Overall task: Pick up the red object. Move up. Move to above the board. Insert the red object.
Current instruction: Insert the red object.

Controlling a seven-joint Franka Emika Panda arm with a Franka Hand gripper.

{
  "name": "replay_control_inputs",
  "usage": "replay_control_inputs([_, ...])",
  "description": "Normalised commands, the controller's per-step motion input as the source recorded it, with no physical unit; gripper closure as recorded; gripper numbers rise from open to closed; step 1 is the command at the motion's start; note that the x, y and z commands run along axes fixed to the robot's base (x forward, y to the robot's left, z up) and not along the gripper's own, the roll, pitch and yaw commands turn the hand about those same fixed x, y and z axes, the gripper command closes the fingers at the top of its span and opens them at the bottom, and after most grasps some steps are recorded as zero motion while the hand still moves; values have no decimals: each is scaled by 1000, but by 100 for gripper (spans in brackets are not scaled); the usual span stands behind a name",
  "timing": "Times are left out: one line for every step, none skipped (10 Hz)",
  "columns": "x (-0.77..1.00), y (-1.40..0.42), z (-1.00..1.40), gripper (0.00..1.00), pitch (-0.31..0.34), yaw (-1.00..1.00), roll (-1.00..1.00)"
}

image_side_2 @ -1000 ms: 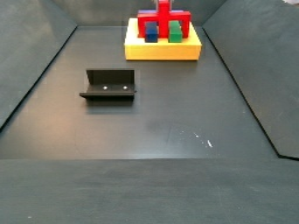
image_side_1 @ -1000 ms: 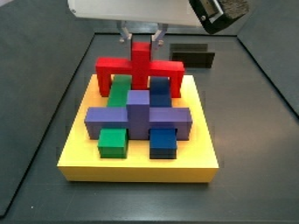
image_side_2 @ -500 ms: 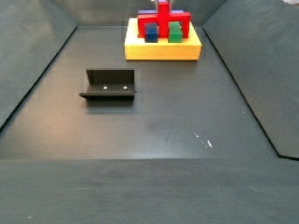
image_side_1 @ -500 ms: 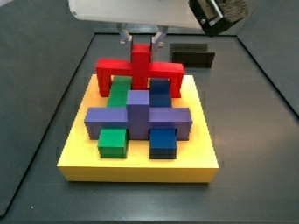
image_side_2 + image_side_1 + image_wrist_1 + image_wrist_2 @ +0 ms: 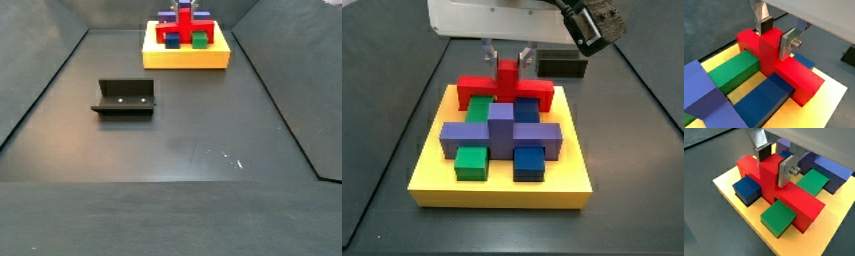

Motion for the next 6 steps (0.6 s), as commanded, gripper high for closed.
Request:
replay_control_inputs([-97,0,-286,100,-106,0,0])
replay_control_inputs([-114,0,-249,100,-107,0,0])
replay_control_inputs([-77,0,-206,100,-103,0,0])
replay_control_inputs([-91,0,-203,100,-114,0,0])
replay_control_inputs([0,0,-23,100,0,0,0])
replay_control_inputs([0,0,0,100,0,0,0])
